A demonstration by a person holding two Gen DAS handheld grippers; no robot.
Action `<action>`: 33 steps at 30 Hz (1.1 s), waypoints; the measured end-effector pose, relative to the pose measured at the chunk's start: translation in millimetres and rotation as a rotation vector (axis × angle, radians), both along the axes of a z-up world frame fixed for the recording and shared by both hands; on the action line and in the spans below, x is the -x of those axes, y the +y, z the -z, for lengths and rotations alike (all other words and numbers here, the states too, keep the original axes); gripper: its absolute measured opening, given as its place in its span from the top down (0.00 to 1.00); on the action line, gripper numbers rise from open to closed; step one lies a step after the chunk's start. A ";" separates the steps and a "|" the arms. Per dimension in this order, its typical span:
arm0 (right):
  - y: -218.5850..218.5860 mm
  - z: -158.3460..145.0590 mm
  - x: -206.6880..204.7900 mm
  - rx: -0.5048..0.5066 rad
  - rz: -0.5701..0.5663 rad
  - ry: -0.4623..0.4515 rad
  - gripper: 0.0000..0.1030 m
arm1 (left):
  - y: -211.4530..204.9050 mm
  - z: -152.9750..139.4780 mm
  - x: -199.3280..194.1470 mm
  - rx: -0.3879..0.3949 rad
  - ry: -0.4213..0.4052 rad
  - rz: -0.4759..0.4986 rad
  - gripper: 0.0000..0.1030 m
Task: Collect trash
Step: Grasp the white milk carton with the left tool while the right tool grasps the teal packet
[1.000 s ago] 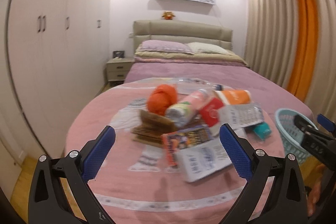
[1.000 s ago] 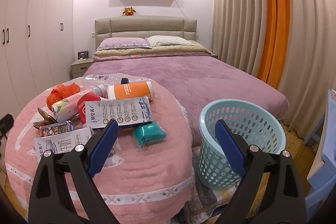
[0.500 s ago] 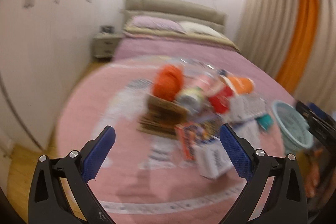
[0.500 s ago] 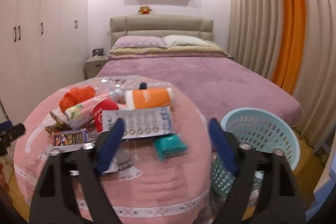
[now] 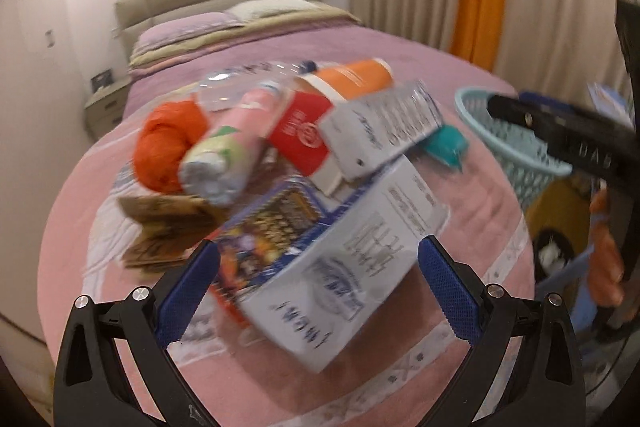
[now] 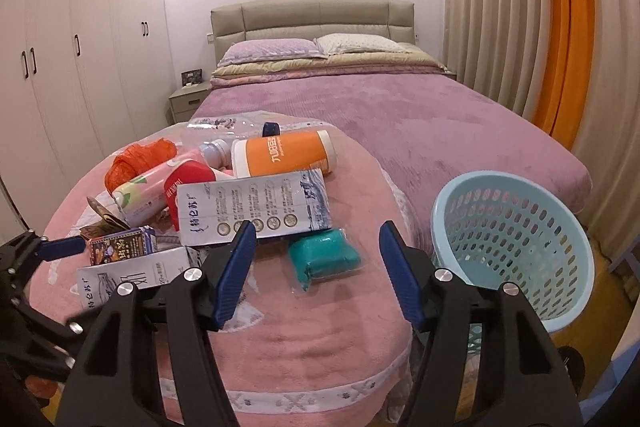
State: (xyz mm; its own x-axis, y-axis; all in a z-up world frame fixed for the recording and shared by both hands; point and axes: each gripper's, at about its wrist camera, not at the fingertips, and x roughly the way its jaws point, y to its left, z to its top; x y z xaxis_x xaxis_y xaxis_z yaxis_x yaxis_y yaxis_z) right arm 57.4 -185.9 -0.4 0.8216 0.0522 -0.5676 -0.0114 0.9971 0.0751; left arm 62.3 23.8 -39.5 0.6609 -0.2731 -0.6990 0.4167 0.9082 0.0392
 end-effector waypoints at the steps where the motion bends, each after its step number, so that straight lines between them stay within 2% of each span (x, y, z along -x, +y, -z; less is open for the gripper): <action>1: -0.8 1.5 -1.8 -0.002 -0.003 0.007 0.41 | -3.3 3.0 -1.8 -0.017 0.007 0.008 0.07; 6: -6.8 8.1 -11.5 -0.018 -0.020 0.035 0.41 | -15.9 12.1 -2.6 -0.107 0.034 0.061 0.07; 11: -15.0 14.7 -23.8 -0.048 -0.045 0.058 0.41 | -26.9 17.3 -4.2 -0.192 0.036 0.062 0.09; 13: -20.0 19.7 -28.3 -0.069 -0.054 0.077 0.38 | -29.0 17.8 -5.9 -0.205 0.038 0.056 0.19; 17: -28.6 31.6 -34.2 -0.105 -0.067 0.111 0.32 | -32.7 18.4 -6.6 -0.221 0.031 0.044 0.30; 20: -29.9 38.6 -36.5 -0.107 -0.076 0.127 0.30 | -33.1 16.3 -3.6 -0.190 0.026 0.039 0.37; 23: -27.9 44.8 -37.6 -0.094 -0.093 0.142 0.27 | -29.9 13.2 -4.0 -0.120 0.032 0.020 0.49; 33: -26.4 59.3 -53.7 -0.089 -0.110 0.182 0.26 | -21.2 0.4 3.4 0.019 0.016 -0.023 0.50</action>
